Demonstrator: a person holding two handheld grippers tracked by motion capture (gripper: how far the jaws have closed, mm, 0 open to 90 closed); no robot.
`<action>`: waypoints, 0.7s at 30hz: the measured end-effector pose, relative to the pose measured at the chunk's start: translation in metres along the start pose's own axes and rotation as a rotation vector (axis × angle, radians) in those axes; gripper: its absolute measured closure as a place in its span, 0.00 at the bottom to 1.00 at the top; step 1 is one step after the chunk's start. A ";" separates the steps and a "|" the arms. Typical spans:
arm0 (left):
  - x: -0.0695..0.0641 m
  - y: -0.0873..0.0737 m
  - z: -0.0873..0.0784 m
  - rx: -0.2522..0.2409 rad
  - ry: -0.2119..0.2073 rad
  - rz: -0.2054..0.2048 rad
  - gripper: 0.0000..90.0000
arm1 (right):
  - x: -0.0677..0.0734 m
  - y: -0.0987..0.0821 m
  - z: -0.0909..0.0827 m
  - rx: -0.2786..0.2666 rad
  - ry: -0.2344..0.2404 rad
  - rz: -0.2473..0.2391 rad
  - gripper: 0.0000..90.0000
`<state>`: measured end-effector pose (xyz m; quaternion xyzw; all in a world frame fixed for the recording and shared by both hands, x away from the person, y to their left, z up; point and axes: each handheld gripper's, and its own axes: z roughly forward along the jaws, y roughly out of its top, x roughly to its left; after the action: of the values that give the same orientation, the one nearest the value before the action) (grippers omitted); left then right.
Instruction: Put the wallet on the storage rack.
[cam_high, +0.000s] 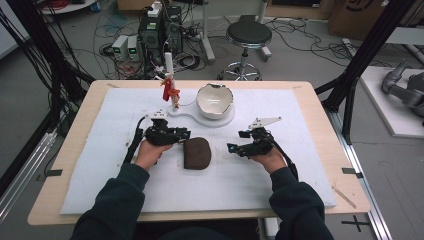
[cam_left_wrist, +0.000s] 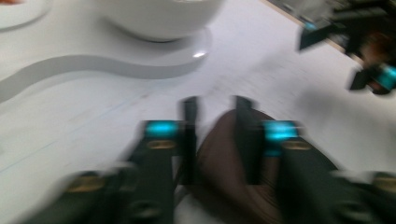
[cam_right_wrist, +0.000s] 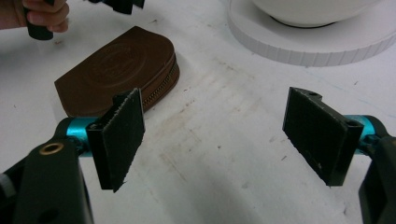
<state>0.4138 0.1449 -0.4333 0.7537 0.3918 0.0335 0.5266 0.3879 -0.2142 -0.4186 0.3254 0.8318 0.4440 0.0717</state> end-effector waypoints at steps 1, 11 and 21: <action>0.003 -0.001 0.000 0.008 0.015 -0.019 0.58 | 0.000 0.000 0.000 -0.002 0.000 0.001 0.23; 0.013 -0.012 0.008 0.164 -0.108 -0.134 0.58 | -0.006 0.000 -0.007 -0.028 -0.002 0.029 0.24; 0.013 -0.014 0.010 0.139 -0.173 -0.162 0.78 | -0.006 0.000 -0.008 -0.029 -0.001 0.036 0.24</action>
<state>0.4198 0.1471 -0.4537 0.7542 0.4058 -0.1016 0.5061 0.3888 -0.2233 -0.4150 0.3394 0.8193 0.4569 0.0688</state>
